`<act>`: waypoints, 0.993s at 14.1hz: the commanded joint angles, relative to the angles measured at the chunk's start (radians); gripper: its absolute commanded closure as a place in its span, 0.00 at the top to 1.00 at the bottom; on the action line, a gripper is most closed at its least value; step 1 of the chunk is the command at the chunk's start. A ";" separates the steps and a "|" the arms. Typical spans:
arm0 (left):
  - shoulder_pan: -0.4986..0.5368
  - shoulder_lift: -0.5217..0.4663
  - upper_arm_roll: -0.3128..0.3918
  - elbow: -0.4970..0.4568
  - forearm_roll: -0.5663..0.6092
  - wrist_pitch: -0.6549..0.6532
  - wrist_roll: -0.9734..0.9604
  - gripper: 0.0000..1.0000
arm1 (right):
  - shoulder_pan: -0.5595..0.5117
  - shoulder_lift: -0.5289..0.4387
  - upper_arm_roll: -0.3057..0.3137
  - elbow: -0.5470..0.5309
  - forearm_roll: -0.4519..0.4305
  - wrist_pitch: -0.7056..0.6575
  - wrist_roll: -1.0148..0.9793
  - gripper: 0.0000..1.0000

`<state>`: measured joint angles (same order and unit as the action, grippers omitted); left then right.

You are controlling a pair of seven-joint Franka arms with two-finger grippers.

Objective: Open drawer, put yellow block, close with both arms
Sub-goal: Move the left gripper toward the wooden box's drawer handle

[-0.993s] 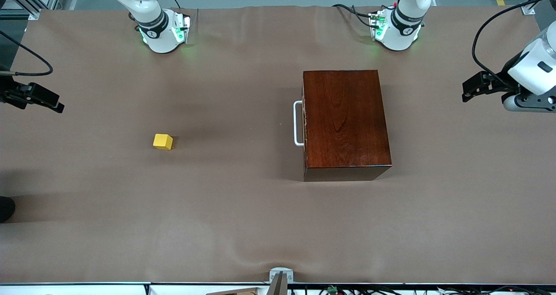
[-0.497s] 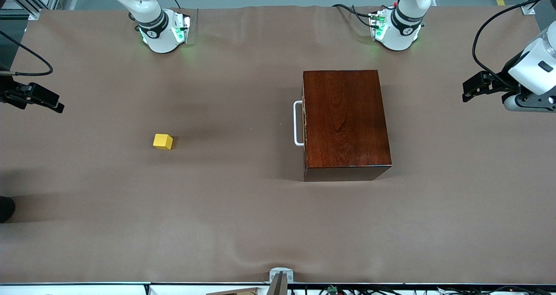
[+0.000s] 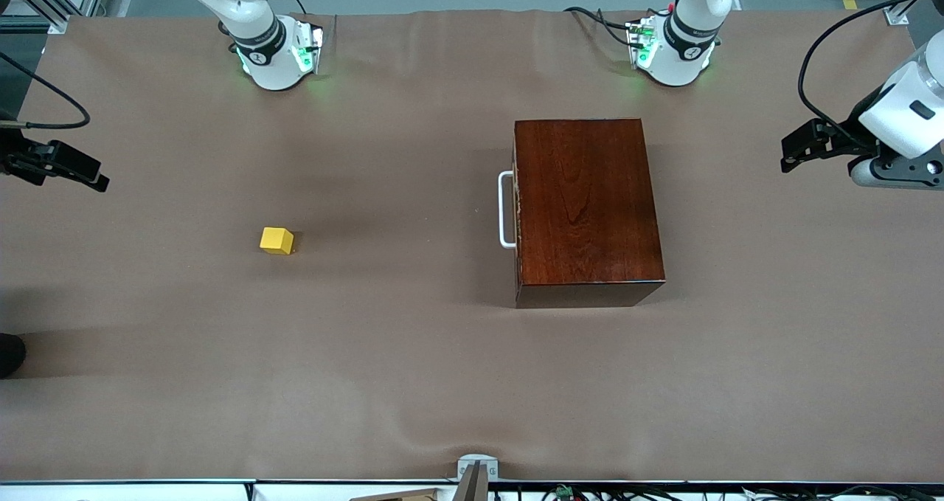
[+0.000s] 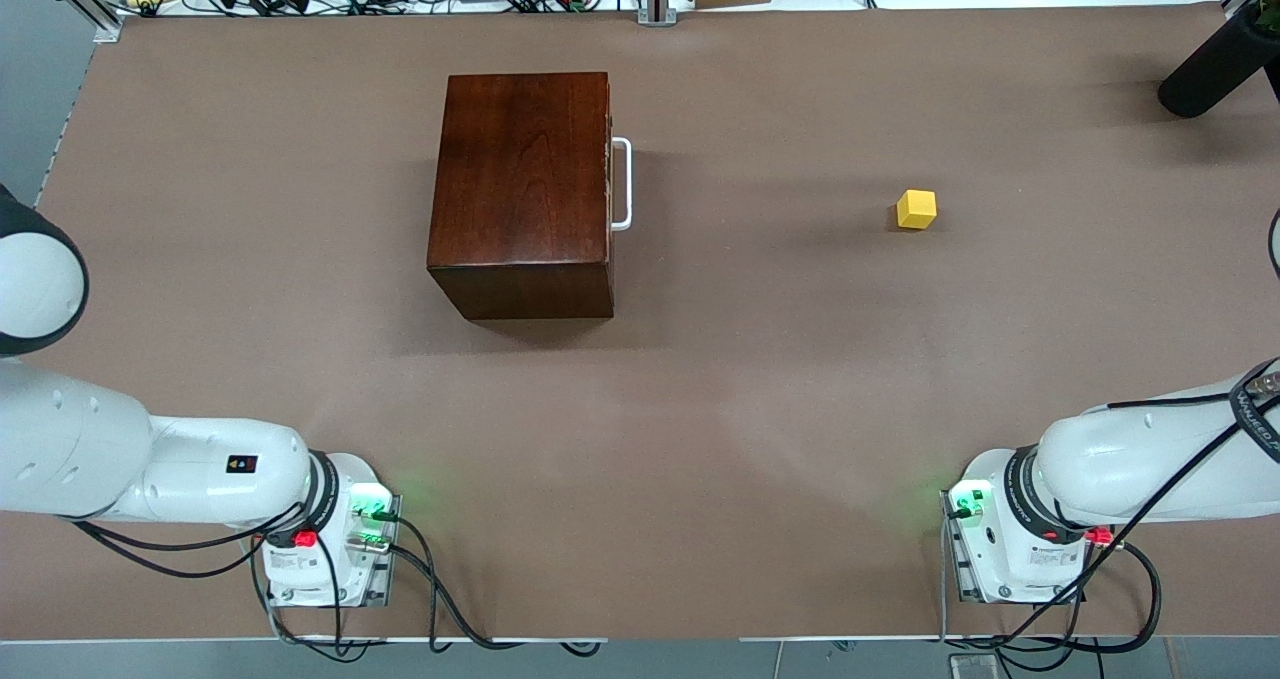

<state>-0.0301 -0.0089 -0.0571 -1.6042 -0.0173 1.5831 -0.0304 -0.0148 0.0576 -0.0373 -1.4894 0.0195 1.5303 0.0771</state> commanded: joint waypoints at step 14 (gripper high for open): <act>-0.072 0.116 -0.129 0.239 -0.046 -0.156 -0.480 1.00 | -0.010 -0.016 0.008 -0.008 0.013 -0.005 0.009 1.00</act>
<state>-0.0824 0.0267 -0.1748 -1.4824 -0.0452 1.4916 -0.4528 -0.0148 0.0576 -0.0370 -1.4894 0.0195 1.5303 0.0771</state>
